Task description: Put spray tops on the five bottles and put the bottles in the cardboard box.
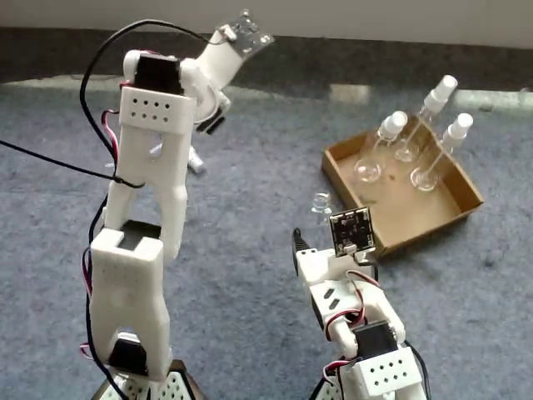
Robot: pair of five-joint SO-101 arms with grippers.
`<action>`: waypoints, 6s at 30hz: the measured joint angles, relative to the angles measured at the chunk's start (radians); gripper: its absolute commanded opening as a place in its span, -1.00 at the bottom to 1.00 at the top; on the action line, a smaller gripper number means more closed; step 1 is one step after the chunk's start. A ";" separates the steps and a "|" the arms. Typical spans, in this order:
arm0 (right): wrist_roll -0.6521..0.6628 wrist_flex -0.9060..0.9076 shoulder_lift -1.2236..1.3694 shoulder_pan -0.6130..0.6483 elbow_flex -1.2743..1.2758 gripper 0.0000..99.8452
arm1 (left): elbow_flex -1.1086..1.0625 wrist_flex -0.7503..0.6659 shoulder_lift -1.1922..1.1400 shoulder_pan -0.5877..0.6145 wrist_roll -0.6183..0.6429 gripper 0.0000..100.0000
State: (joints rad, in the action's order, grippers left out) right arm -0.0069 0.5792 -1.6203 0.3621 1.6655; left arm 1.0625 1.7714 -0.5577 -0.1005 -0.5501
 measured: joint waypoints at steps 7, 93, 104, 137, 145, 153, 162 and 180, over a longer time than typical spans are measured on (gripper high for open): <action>0.000 0.000 0.000 0.000 0.000 -0.75 | -0.514 0.000 0.377 -0.061 0.000 -0.99; 0.000 -0.011 0.000 0.000 0.000 -0.75 | -1.812 -0.913 0.664 0.385 0.178 -0.72; 0.000 -0.011 0.000 0.000 0.000 -0.75 | -1.812 -0.891 0.664 0.385 0.092 -0.74; 0.078 -0.192 0.000 0.083 0.000 -0.75 | -1.588 -0.595 1.206 0.385 0.249 -0.99; 0.137 -0.203 0.000 0.239 0.000 -0.75 | -1.588 -0.595 1.402 0.308 0.387 -0.99; 0.138 -0.331 0.000 0.322 0.002 -0.75 | -1.588 -0.597 1.574 0.133 0.393 -0.99; 0.138 -0.448 0.000 0.328 0.005 -0.75 | -1.588 -0.801 1.729 -0.041 0.493 -0.99; 0.138 -0.413 0.000 0.328 0.005 -0.75 | -1.735 -1.432 1.737 -0.249 0.927 -0.99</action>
State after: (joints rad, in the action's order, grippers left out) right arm 0.1312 0.1665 -1.6203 0.6905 1.6701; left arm -0.6728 0.3399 1.1792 -0.3491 0.3767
